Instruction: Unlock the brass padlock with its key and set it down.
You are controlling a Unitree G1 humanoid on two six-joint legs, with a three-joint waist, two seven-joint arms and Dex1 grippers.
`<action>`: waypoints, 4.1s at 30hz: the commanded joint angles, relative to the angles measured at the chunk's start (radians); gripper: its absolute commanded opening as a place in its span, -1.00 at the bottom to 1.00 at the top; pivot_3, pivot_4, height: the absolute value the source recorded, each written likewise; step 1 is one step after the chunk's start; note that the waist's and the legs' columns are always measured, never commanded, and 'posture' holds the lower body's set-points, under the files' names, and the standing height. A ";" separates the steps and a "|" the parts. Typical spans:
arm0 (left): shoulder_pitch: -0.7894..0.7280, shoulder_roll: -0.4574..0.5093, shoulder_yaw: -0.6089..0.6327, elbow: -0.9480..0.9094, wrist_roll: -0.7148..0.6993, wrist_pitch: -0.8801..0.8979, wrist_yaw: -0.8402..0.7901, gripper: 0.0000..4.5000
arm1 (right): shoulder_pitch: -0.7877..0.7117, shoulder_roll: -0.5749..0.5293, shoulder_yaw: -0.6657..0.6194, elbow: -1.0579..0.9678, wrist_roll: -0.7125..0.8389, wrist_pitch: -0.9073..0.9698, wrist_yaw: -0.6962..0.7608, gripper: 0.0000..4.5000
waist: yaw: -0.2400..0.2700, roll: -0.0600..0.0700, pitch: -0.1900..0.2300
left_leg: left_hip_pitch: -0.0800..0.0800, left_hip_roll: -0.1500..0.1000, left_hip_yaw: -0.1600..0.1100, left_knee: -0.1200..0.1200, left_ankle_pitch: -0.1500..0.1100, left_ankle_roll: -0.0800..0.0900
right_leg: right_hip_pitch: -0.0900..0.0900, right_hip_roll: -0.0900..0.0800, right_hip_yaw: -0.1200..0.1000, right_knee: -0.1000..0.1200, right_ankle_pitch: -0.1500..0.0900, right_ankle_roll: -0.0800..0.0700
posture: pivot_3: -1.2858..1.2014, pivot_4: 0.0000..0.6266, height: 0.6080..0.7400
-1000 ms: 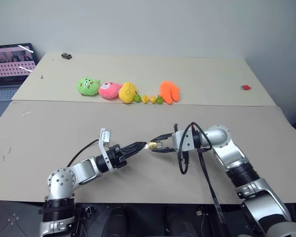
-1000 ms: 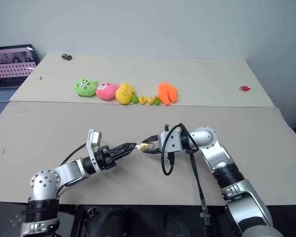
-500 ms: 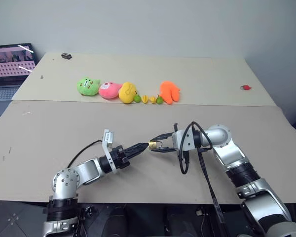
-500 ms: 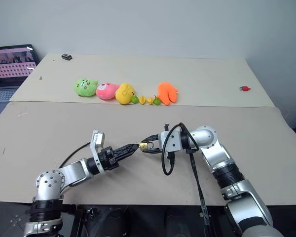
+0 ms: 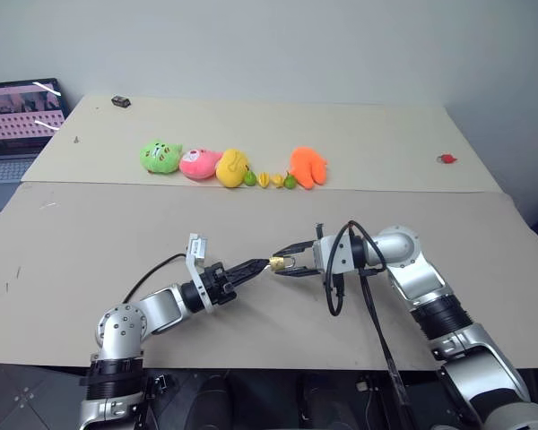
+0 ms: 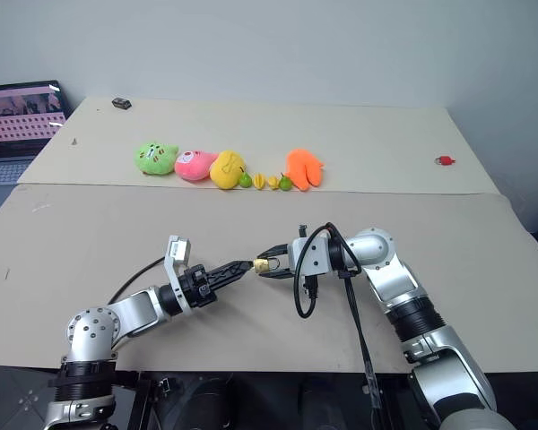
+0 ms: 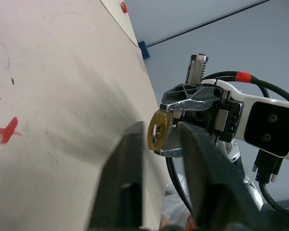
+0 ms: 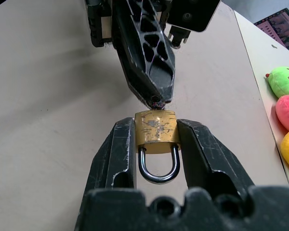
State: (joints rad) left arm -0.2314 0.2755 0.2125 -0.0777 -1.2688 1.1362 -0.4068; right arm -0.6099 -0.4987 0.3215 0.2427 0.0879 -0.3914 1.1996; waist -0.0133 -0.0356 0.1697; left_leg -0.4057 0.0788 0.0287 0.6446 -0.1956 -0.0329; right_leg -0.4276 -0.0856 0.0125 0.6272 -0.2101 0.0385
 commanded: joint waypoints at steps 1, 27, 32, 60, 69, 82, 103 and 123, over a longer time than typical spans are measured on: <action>-0.013 -0.006 -0.008 -0.021 -0.011 -0.001 -0.019 -0.98 | -0.015 -0.006 -0.024 -0.029 0.017 -0.010 -0.001 -0.59 | 0.000 0.000 0.000 | 0.000 0.000 0.000 0.000 0.000 0.000 | 0.000 0.000 0.000 0.000 0.000 0.000 | 0.03 -0.52 0.73; 0.072 0.140 -0.312 -0.145 0.650 -0.624 -0.381 -0.98 | -0.023 0.002 -0.020 -0.016 0.012 -0.019 0.000 -0.59 | 0.001 0.000 0.000 | 0.000 0.000 0.000 0.000 0.000 0.000 | 0.000 0.000 0.000 -0.001 -0.003 -0.005 | 0.03 -0.52 0.73; 0.099 0.147 -0.364 -0.114 0.793 -0.830 -0.450 -0.98 | -0.024 0.004 -0.021 -0.012 0.009 -0.021 0.001 -0.59 | 0.002 0.000 0.000 | -0.001 0.000 0.000 0.000 0.000 0.000 | -0.001 0.000 0.000 -0.001 -0.003 -0.004 | 0.03 -0.52 0.73; -0.056 0.001 -0.047 -0.032 0.162 -0.063 -0.113 0.10 | -0.046 0.019 -0.027 0.024 -0.004 -0.043 0.000 -0.59 | -0.001 0.000 0.000 | 0.000 0.000 0.000 0.000 0.000 0.000 | 0.000 0.000 0.000 0.001 -0.002 0.004 | 0.03 -0.52 0.73; -0.093 -0.014 -0.113 -0.014 0.229 -0.077 -0.136 0.10 | -0.057 0.025 -0.028 0.028 -0.002 -0.045 -0.004 -0.59 | -0.001 0.000 0.000 | 0.000 0.000 0.000 0.000 0.000 0.000 | 0.000 0.000 0.000 0.000 -0.002 0.003 | 0.03 -0.52 0.73; -0.107 -0.004 -0.096 0.007 0.264 -0.090 -0.149 0.10 | -0.051 0.023 -0.023 0.034 -0.009 -0.053 -0.020 -0.59 | -0.001 0.000 0.000 | 0.000 0.000 -0.001 0.000 0.000 0.000 | 0.000 0.000 0.000 0.000 -0.002 0.003 | 0.03 -0.52 0.73; -0.122 -0.010 -0.086 0.023 0.265 -0.070 -0.172 -0.99 | -0.049 0.011 -0.017 0.058 -0.030 -0.073 -0.024 -0.59 | -0.001 0.000 0.000 | 0.000 0.000 -0.001 0.000 0.000 0.000 | 0.000 0.000 0.000 0.000 -0.002 0.003 | 0.03 -0.52 0.73; -0.155 0.002 -0.031 0.023 0.239 -0.042 -0.182 -0.99 | -0.075 -0.053 -0.145 0.180 0.130 0.400 0.027 0.98 | 0.001 0.000 0.000 | -0.001 -0.001 -0.001 0.000 0.000 0.000 | 0.001 0.000 0.000 0.000 0.001 -0.001 | 0.03 -0.52 0.73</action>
State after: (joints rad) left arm -0.3811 0.2579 0.1890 -0.0095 -1.0219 1.0950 -0.5573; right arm -0.6592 -0.5314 0.2403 0.4139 0.1618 -0.0816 1.2188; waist -0.0126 -0.0357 0.1701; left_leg -0.4061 0.0779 0.0279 0.6445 -0.1957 -0.0327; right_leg -0.4269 -0.0856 0.0128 0.6272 -0.2090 0.0366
